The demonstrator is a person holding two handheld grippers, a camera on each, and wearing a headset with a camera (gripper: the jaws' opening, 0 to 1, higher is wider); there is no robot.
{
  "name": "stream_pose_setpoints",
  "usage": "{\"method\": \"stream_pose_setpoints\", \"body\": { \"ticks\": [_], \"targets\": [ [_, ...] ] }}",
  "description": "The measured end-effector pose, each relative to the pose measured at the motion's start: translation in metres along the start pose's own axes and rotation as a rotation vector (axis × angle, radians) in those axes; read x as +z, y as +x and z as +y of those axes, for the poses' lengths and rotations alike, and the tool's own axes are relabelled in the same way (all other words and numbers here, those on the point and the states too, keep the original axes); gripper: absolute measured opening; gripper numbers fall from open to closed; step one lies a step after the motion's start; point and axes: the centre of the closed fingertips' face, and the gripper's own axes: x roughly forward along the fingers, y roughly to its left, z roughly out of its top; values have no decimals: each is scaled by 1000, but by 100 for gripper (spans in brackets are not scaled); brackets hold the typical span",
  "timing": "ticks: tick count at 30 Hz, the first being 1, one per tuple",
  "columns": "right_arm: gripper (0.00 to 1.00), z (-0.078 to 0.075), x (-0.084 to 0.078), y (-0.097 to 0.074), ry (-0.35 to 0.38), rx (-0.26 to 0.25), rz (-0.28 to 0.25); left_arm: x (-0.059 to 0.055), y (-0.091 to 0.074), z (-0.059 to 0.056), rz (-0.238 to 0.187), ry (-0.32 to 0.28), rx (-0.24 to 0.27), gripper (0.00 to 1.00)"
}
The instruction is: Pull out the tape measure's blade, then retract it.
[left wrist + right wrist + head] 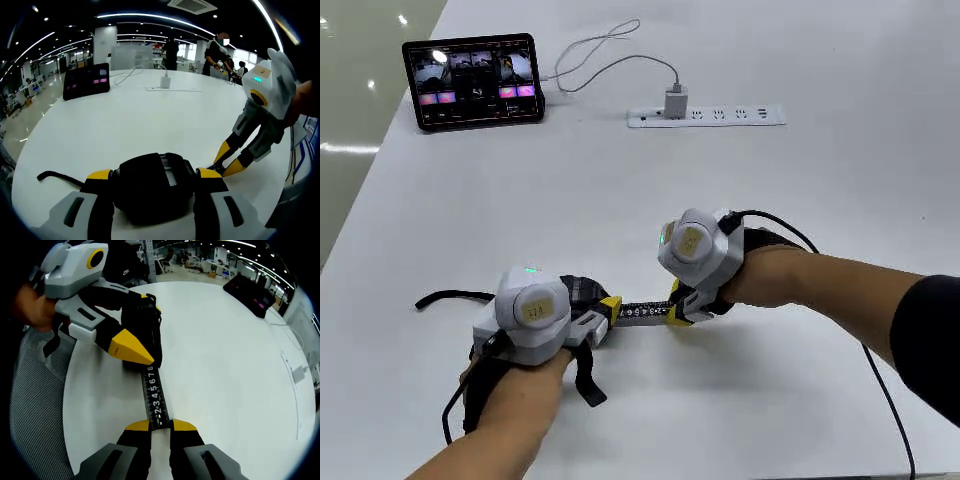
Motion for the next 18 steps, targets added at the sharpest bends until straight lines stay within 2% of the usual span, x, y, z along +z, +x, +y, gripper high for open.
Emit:
{"method": "stream_pose_setpoints", "body": {
  "ticks": [18],
  "targets": [
    [9,2,11,5,-5,12,-28,1,-1,1,-17,-10,-13,59]
  ]
}}
